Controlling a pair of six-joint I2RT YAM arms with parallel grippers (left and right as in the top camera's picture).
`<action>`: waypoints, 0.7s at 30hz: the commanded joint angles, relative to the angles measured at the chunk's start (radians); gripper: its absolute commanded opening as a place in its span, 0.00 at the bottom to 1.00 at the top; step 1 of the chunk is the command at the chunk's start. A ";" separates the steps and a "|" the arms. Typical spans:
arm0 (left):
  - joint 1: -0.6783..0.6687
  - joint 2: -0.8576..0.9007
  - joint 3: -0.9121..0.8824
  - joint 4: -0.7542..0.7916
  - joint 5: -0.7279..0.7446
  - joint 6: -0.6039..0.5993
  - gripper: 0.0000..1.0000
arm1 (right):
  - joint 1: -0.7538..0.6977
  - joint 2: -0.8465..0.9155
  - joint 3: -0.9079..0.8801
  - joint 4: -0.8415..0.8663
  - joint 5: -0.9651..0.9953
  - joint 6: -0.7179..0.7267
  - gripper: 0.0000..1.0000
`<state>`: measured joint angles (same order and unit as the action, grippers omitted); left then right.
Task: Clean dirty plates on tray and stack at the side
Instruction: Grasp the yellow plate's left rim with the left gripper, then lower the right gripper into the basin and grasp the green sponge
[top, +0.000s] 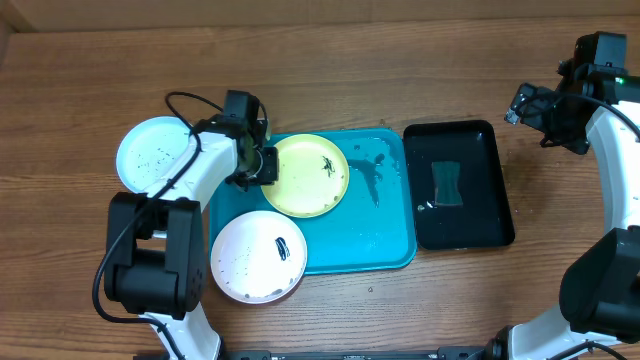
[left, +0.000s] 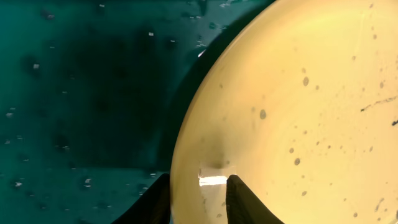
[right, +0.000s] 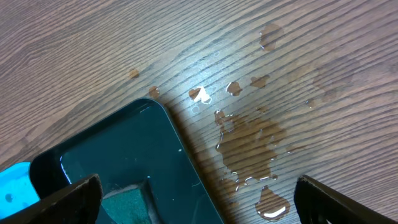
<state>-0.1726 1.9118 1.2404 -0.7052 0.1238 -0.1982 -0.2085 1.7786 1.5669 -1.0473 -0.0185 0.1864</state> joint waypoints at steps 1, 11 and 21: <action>-0.034 -0.002 -0.014 0.011 0.023 -0.042 0.31 | 0.003 0.002 0.004 0.005 0.010 0.004 1.00; -0.050 -0.003 -0.005 -0.013 0.022 -0.095 0.20 | 0.003 0.002 0.004 0.005 0.010 0.004 1.00; -0.050 -0.002 -0.010 -0.027 -0.008 -0.098 0.05 | 0.003 0.002 0.004 0.005 0.010 0.003 1.00</action>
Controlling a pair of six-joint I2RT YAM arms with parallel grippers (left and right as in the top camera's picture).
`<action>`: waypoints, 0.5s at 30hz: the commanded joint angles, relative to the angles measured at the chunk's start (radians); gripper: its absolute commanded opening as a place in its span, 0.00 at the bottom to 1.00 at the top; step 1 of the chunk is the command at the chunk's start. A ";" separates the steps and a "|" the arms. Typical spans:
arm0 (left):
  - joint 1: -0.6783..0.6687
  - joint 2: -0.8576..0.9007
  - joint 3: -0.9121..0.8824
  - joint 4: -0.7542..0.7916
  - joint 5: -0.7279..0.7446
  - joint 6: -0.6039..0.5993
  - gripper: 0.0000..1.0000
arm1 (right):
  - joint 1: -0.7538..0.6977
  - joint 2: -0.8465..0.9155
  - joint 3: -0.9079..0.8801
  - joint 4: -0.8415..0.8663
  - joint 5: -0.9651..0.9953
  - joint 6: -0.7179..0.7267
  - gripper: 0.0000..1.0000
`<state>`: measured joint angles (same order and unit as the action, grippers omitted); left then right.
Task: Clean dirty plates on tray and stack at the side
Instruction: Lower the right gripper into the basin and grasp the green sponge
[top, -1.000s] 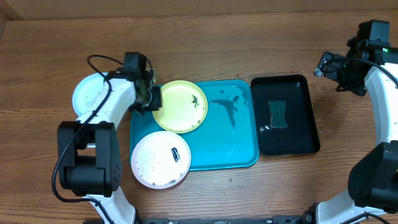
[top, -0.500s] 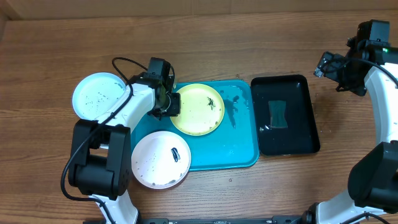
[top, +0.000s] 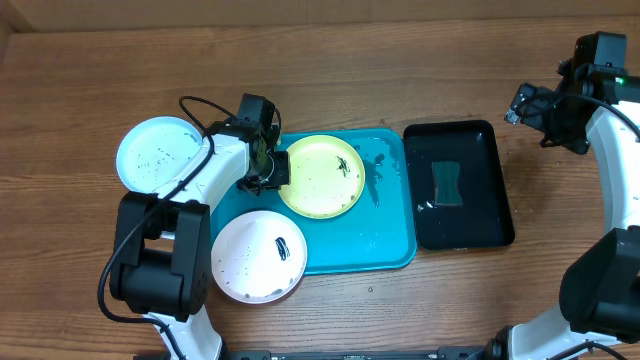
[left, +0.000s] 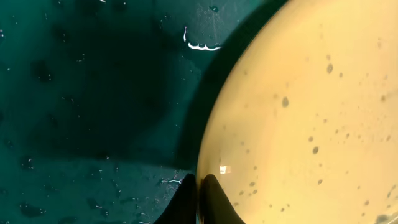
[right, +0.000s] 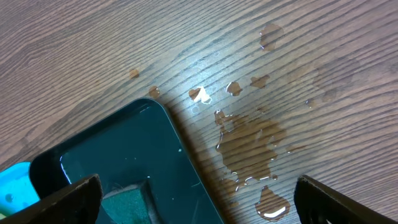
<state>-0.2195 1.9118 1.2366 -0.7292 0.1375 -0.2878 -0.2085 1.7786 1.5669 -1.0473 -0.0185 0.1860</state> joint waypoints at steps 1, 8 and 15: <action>-0.003 -0.002 -0.006 -0.002 -0.022 -0.009 0.05 | 0.003 0.002 0.004 0.005 0.010 0.004 1.00; -0.003 -0.002 -0.020 0.023 -0.022 -0.008 0.04 | 0.003 0.002 0.004 0.005 0.010 0.004 1.00; -0.003 -0.002 -0.024 0.026 -0.022 -0.007 0.04 | 0.003 0.002 0.004 -0.001 -0.091 0.005 1.00</action>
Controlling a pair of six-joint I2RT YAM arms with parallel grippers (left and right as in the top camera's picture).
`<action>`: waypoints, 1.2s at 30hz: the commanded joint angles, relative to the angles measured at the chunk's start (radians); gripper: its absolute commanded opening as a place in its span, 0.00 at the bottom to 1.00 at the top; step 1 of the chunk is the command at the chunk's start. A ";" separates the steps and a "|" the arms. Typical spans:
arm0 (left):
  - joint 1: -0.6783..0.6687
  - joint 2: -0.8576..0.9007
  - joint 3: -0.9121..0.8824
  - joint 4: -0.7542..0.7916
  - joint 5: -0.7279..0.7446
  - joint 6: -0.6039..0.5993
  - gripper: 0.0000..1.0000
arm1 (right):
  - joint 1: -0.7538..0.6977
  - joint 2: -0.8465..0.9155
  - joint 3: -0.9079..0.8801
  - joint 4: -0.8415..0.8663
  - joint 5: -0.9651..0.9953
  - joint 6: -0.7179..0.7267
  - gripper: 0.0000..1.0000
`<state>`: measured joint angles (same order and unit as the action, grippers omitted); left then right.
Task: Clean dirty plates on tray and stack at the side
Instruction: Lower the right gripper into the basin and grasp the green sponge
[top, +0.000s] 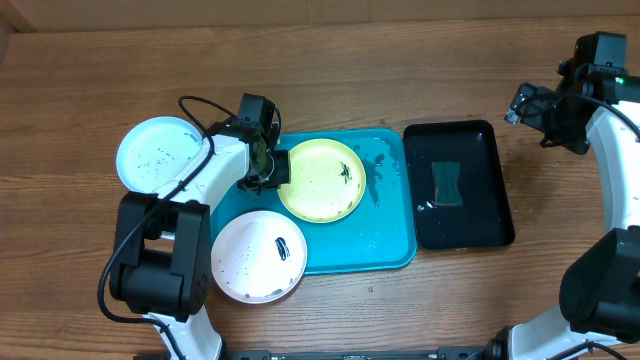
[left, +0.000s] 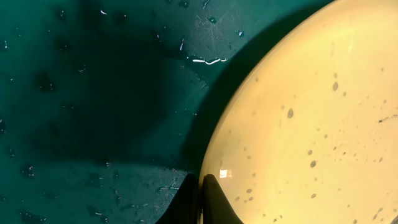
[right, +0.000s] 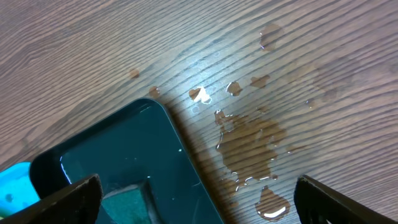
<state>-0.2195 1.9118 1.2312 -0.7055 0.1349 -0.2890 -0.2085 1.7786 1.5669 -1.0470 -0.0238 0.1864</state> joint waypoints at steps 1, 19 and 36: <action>-0.003 -0.002 -0.019 0.003 -0.019 -0.006 0.04 | 0.005 0.002 0.004 -0.016 -0.155 0.005 1.00; -0.003 -0.002 -0.019 0.012 -0.019 -0.006 0.04 | 0.175 0.002 0.003 -0.357 -0.159 -0.034 0.63; -0.003 -0.002 -0.019 0.011 -0.019 -0.006 0.04 | 0.349 0.002 -0.117 -0.138 -0.012 -0.031 0.67</action>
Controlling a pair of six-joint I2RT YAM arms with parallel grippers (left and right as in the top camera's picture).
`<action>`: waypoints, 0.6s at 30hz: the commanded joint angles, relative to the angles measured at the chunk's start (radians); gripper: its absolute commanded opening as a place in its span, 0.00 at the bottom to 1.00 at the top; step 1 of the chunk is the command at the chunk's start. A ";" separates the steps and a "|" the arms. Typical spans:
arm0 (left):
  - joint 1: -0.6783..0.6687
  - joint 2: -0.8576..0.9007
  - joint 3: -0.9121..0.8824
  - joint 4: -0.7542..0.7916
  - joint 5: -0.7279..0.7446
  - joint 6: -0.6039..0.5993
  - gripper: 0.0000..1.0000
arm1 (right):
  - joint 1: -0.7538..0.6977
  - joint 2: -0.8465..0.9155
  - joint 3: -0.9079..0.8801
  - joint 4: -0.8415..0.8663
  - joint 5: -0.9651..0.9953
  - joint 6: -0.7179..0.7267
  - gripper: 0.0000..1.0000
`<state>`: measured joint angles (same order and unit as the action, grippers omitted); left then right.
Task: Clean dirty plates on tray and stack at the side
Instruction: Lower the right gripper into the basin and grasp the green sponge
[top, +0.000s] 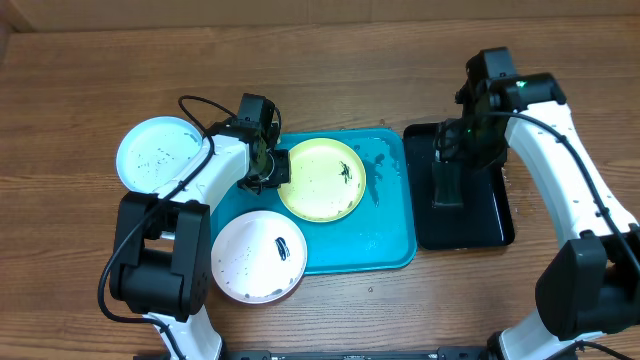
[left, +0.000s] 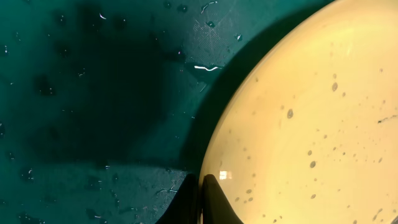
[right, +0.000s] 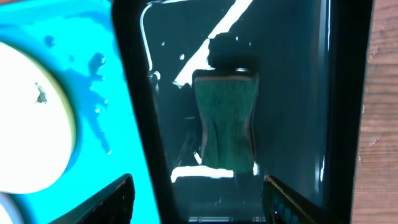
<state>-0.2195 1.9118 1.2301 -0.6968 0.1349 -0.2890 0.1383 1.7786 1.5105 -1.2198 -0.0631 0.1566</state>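
A yellow plate with a dark smear lies on the wet teal tray. My left gripper is shut on that plate's left rim, its fingertips pinching the edge. A white plate with a dark smear overlaps the tray's lower left corner. Another white plate rests on the table at the left. My right gripper hangs open over the black basin, above the green sponge lying in the water.
The wooden table surrounds everything. Water droplets dot the tray around the yellow plate. The left arm's cable loops above the left white plate.
My right gripper has moved from above the table beyond the basin's far right corner to over the basin and its sponge, still open. The left gripper and yellow plate have not moved.
At first my left gripper was open around the yellow plate's left rim. Then it was shut on the rim, with the plate a little further right on the tray. The right gripper stayed open off the basin's corner, and now stands over the sponge.
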 joint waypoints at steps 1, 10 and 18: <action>-0.003 -0.002 -0.018 0.002 -0.019 -0.006 0.04 | 0.002 0.002 -0.092 0.066 0.033 -0.001 0.67; -0.003 -0.002 -0.018 0.002 -0.019 -0.006 0.04 | 0.002 0.002 -0.340 0.374 0.066 -0.001 0.63; -0.003 -0.002 -0.018 0.002 -0.019 -0.006 0.04 | 0.002 0.002 -0.444 0.489 0.065 -0.001 0.50</action>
<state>-0.2195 1.9118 1.2301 -0.6937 0.1349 -0.2890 0.1387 1.7798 1.0790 -0.7410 -0.0105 0.1581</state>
